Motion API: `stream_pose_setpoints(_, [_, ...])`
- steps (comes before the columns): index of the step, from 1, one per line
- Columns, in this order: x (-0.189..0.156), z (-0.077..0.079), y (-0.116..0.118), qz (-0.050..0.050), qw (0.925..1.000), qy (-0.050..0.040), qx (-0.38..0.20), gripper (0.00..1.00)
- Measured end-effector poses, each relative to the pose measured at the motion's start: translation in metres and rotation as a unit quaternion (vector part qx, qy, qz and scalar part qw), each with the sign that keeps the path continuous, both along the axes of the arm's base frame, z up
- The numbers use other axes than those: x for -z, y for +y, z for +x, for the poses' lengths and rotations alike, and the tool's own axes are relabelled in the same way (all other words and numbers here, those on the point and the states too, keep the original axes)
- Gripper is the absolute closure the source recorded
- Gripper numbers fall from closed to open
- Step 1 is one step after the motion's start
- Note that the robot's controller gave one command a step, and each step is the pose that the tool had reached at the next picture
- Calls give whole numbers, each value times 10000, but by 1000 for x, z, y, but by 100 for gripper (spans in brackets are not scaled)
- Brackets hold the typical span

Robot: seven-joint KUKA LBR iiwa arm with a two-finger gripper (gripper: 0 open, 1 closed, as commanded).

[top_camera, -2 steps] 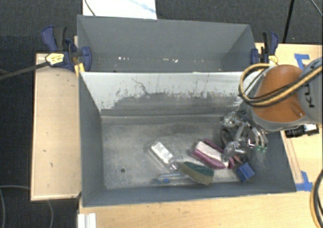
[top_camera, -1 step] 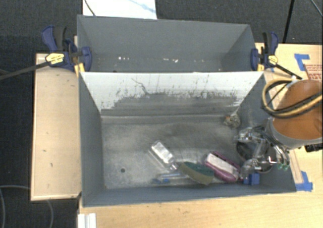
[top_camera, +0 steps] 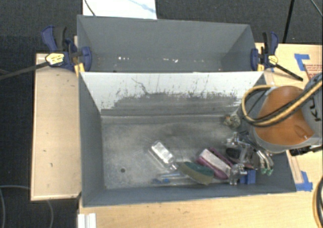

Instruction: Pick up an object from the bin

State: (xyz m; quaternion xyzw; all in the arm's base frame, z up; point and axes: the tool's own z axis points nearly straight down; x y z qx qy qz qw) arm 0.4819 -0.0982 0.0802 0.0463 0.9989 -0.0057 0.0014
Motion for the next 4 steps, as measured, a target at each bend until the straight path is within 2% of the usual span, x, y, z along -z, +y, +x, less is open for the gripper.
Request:
stream_pose_setpoints(1, [8,1,2,44,9981,-31,-620,0])
stream_pose_setpoints(2, [6,4,2,43,9980,-71,-620,100])
stream_pose_setpoints(3, [-69,7,2,40,9982,-63,-596,100])
stream_pose_setpoints(4, [-120,10,1,43,9984,-50,-566,100])
